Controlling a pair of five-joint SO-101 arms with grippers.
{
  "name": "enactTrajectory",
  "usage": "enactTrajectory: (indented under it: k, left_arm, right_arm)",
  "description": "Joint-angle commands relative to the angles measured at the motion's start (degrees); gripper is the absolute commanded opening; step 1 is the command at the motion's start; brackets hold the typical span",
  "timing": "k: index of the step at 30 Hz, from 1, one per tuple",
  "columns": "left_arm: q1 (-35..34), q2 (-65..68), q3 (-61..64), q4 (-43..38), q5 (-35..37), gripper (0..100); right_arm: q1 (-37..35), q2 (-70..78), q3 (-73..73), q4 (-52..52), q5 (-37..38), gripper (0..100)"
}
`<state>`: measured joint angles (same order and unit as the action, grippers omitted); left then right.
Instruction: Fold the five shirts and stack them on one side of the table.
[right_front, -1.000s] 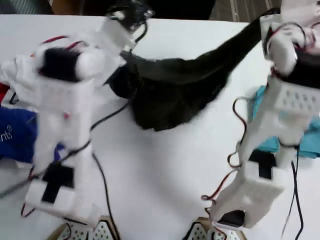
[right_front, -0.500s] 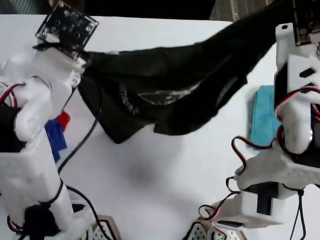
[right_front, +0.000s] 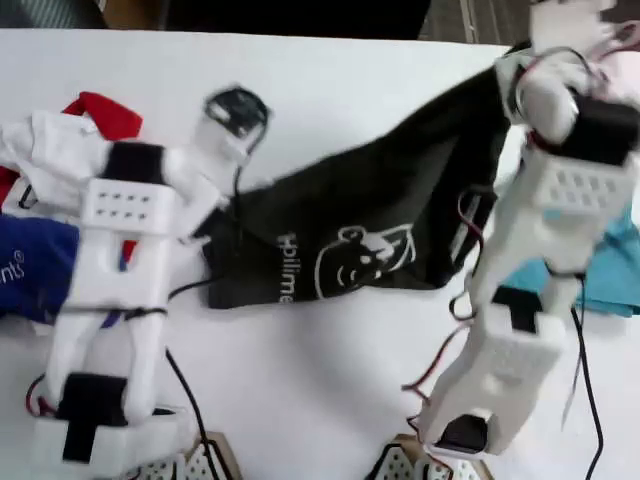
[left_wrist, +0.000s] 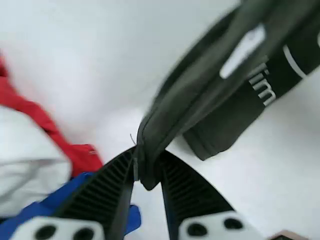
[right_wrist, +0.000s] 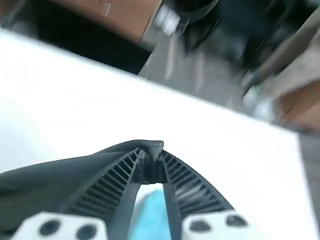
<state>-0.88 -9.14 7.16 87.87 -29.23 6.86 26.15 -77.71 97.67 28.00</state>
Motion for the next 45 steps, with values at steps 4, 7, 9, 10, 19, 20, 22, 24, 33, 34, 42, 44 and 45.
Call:
enactTrajectory:
  k: [4,7,9,10,19,20,22,24,33,34,42,44,45]
  left_arm:
    - [2.73,8.00,3.12,-5.54,0.00,3]
    - [2.55,11.25,3.03,-7.65,-0.09,3]
    - [2.46,12.40,2.95,-8.26,-0.26,4]
    - [2.46,13.01,2.15,-8.00,-1.14,6]
    - [2.73,13.80,-7.52,-4.40,-2.46,20]
    - [2.73,13.89,-7.69,-4.40,-2.46,20]
    - [2.73,13.89,-7.69,-4.48,-2.46,20]
    - [2.73,13.89,-7.60,-3.87,-2.46,20]
    - [2.73,13.89,1.45,-7.56,-7.47,20]
    - [2.73,13.89,2.15,-8.26,-7.65,20]
    - [2.46,14.07,3.12,-11.78,-8.26,20]
    - [2.37,15.47,2.86,-12.48,-8.26,20]
    - [2.55,16.88,2.51,-12.40,-8.26,20]
  right_arm:
    - [-0.66,12.62,0.70,0.13,-1.76,2.0]
    - [-0.48,16.48,0.70,0.13,-1.76,2.0]
    - [-0.40,17.98,0.70,0.13,-1.67,2.0]
    - [-0.40,18.42,0.70,0.13,-1.67,2.0]
    - [-0.75,18.59,0.62,0.04,-1.41,2.0]
    - [-0.66,18.59,0.62,0.04,-1.41,2.0]
    - [-0.66,18.59,0.62,0.04,-1.41,2.0]
    - [-0.66,18.51,0.62,0.04,-1.41,2.0]
    - [-0.66,18.51,0.62,0.04,-1.67,2.0]
    - [-0.66,18.51,0.62,0.04,-1.67,2.0]
    - [-0.66,18.51,0.62,0.04,-1.67,2.0]
    - [-0.66,18.51,0.62,0.04,-1.67,2.0]
    - [-0.66,18.51,0.62,0.04,-1.67,2.0]
